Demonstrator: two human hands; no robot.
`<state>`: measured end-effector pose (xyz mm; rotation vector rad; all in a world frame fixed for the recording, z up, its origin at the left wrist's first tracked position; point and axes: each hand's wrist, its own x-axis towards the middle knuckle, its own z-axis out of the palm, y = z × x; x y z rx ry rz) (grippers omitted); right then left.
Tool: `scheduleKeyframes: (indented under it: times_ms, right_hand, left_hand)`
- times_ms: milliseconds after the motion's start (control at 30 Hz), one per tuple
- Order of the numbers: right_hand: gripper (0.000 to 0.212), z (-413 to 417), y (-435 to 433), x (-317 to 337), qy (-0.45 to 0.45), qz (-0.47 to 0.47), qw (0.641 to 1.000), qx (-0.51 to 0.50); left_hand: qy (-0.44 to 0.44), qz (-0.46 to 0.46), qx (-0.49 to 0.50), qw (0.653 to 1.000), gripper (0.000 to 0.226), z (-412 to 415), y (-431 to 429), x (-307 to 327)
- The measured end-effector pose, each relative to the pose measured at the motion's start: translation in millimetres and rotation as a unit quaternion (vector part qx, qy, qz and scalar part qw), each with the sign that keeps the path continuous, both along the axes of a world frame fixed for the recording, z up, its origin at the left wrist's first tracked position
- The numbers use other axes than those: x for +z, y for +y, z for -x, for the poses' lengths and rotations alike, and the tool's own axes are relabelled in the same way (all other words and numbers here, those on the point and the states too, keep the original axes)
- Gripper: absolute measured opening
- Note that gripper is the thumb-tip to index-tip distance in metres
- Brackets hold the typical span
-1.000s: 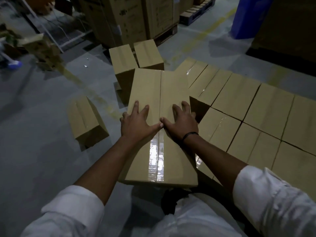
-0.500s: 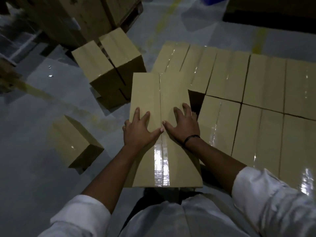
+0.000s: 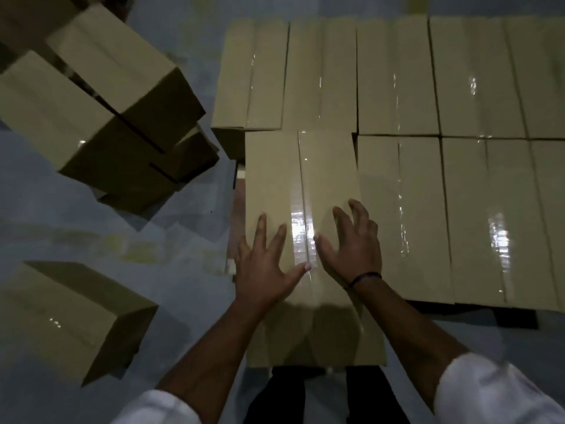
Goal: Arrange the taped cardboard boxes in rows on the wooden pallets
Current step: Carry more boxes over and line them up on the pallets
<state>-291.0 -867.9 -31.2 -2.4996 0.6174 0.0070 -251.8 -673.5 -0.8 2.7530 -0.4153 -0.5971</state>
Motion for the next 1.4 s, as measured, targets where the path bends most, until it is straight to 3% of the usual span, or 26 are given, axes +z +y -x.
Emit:
scheduleKeyframes:
  times_ms: [233, 433, 733, 867, 1067, 1400]
  right_hand:
    - [0.069, -17.9, -10.9, -108.1, -0.002, 0.017, 0.999, -0.034]
    - [0.067, -32.6, -20.9, -154.4, -0.019, 0.036, 0.997, -0.072]
    - [0.069, -66.3, -51.3, -169.6, -0.022, 0.022, 0.998, -0.056]
    - [0.073, -79.9, -70.0, -182.5, 0.014, -0.043, 0.997, -0.060]
    - [0.073, -66.8, -73.8, -197.3, 0.122, 0.050, 0.991, 0.032]
    - [0.081, 12.3, -38.3, -199.6, 0.166, 0.052, 0.984, 0.036]
  left_hand:
    - [-0.009, -0.009, -0.046, 0.999, 0.097, -39.6, -15.1, -115.1]
    - [-0.042, 0.022, -0.077, 0.996, 0.101, -60.4, -21.5, -173.1]
    - [-0.057, 0.071, -0.073, 0.993, 0.098, -94.2, -38.8, -196.1]
    - [0.008, 0.124, -0.055, 0.991, 0.090, -117.0, -44.6, -210.0]
    - [0.046, 0.070, -0.107, 0.991, 0.077, -120.9, -39.0, -231.3]
    - [0.068, 0.014, -0.108, 0.992, 0.077, -66.3, -23.2, -231.0]
